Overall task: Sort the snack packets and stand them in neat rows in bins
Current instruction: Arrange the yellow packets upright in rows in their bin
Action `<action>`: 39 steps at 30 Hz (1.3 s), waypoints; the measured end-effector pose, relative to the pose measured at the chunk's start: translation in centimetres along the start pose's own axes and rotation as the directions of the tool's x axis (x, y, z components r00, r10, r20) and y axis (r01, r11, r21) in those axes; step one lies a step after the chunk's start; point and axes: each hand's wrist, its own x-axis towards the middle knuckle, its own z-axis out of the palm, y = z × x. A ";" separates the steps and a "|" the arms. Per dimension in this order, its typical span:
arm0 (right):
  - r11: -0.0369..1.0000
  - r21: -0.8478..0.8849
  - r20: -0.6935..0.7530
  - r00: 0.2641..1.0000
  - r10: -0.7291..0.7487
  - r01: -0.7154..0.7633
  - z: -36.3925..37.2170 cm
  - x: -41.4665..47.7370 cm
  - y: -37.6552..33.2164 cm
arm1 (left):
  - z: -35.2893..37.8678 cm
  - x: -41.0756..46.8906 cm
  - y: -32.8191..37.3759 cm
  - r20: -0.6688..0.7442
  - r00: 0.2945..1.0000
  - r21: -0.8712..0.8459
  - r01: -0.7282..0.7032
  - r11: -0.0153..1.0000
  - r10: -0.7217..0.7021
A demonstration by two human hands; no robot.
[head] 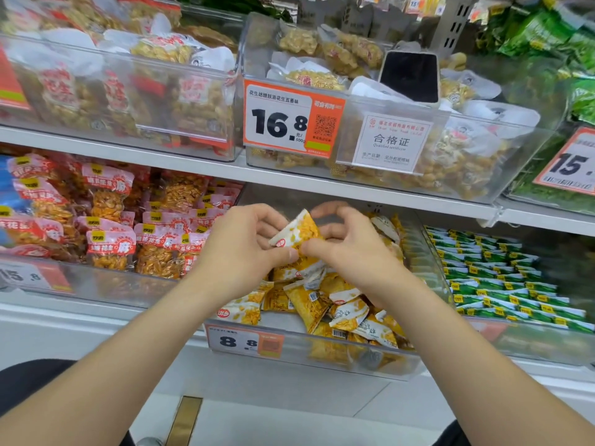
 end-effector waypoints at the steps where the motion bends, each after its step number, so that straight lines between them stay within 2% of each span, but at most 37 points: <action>1: 0.986 -0.134 0.058 0.994 -0.091 0.098 0.1 -0.2 -0.1 | -0.1 0.1 0.0 -0.011 0.999 0.114 -0.040 0.993 0.041; 3: 0.920 -0.321 0.135 0.972 -0.190 0.225 0.4 0.0 0.4 | -0.3 0.3 -0.1 0.002 0.996 0.246 -0.090 0.965 0.092; 4: 0.901 -0.369 0.118 0.973 -0.200 0.229 0.4 0.1 0.6 | -0.4 0.5 -0.2 0.006 0.995 0.253 -0.100 0.962 0.102; 8: 0.840 -0.538 -0.189 0.961 -0.203 0.071 -0.4 1.6 0.9 | -0.6 1.2 -1.0 -0.025 0.993 0.357 -0.101 0.929 0.118; 11: 0.787 -0.615 -0.288 0.944 -0.160 -0.054 0.2 3.3 1.2 | 0.0 1.1 -1.9 0.191 0.980 0.558 -0.153 0.816 0.054; 13: 0.731 -0.681 -0.245 0.954 -0.171 -0.044 1.4 4.6 1.5 | 0.9 0.9 -2.4 0.358 0.934 0.659 -0.245 0.711 -0.011; 15: 0.693 -0.720 -0.179 0.975 -0.136 -0.036 2.7 5.9 1.5 | 1.6 0.7 -2.5 0.458 0.884 0.687 -0.288 0.667 -0.091; 18: 0.633 -0.761 -0.141 0.989 0.050 -0.141 4.3 8.0 1.4 | 2.2 0.8 -2.8 0.501 0.859 0.703 -0.334 0.627 -0.104; 20: 0.600 -0.782 -0.129 0.986 0.109 -0.168 5.1 9.3 1.7 | 2.3 0.9 -2.9 0.509 0.854 0.709 -0.347 0.614 -0.105; 24: 0.594 -0.791 -0.118 0.989 0.094 -0.151 5.4 11.0 3.1 | 2.2 1.1 -2.8 0.511 0.850 0.717 -0.341 0.608 -0.126; 26: 0.517 -0.842 -0.139 0.988 0.073 -0.156 5.6 11.3 3.6 | 2.0 1.2 -2.7 0.512 0.850 0.717 -0.341 0.609 -0.127; 29: 0.346 -0.928 -0.162 0.986 -0.044 -0.137 5.6 11.5 3.4 | 1.7 1.3 -2.7 0.506 0.854 0.719 -0.340 0.606 -0.120; 30: 0.330 -0.936 -0.155 0.985 -0.071 -0.123 5.5 11.7 3.5 | 1.6 1.4 -2.7 0.500 0.858 0.723 -0.340 0.602 -0.116; 35: 0.416 -0.909 -0.030 1.000 0.001 -0.028 5.5 12.6 3.9 | 1.8 1.6 -2.8 0.482 0.876 0.751 -0.398 0.526 -0.026; 37: 0.445 -0.895 0.006 1.000 0.024 -0.006 5.2 12.5 3.5 | 2.0 1.7 -2.9 0.496 0.865 0.750 -0.379 0.542 -0.081; 39: 0.398 -0.917 -0.020 1.000 -0.011 -0.014 4.6 12.2 3.2 | 2.2 1.7 -2.9 0.509 0.842 0.763 -0.345 0.546 -0.180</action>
